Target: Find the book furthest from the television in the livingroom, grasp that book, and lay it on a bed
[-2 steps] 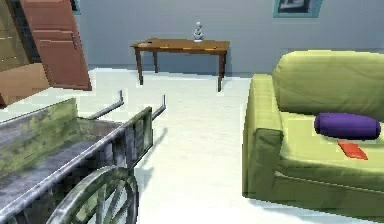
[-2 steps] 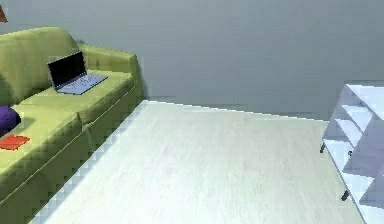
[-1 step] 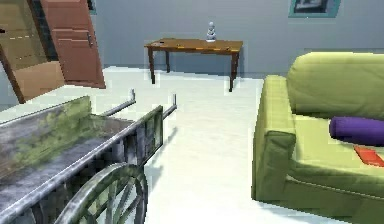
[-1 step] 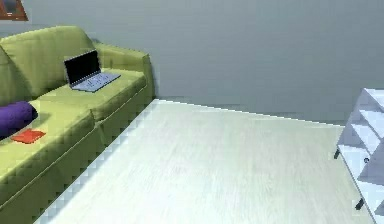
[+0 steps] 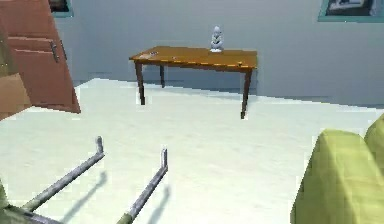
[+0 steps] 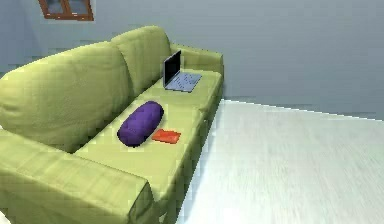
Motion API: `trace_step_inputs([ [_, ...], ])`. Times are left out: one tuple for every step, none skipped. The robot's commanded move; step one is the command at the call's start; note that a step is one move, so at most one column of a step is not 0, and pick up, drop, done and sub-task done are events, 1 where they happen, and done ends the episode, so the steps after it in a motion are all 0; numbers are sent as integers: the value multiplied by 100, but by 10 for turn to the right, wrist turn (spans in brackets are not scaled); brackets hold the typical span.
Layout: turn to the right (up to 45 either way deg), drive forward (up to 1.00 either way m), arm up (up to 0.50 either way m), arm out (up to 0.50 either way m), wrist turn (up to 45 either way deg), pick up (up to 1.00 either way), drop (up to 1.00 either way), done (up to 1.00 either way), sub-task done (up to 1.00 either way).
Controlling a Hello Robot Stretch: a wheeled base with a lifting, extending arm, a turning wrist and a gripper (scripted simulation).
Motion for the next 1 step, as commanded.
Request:
trace_step_inputs([
  [-120, 0, 0, 0, 0, 0, 0, 0, 0],
])
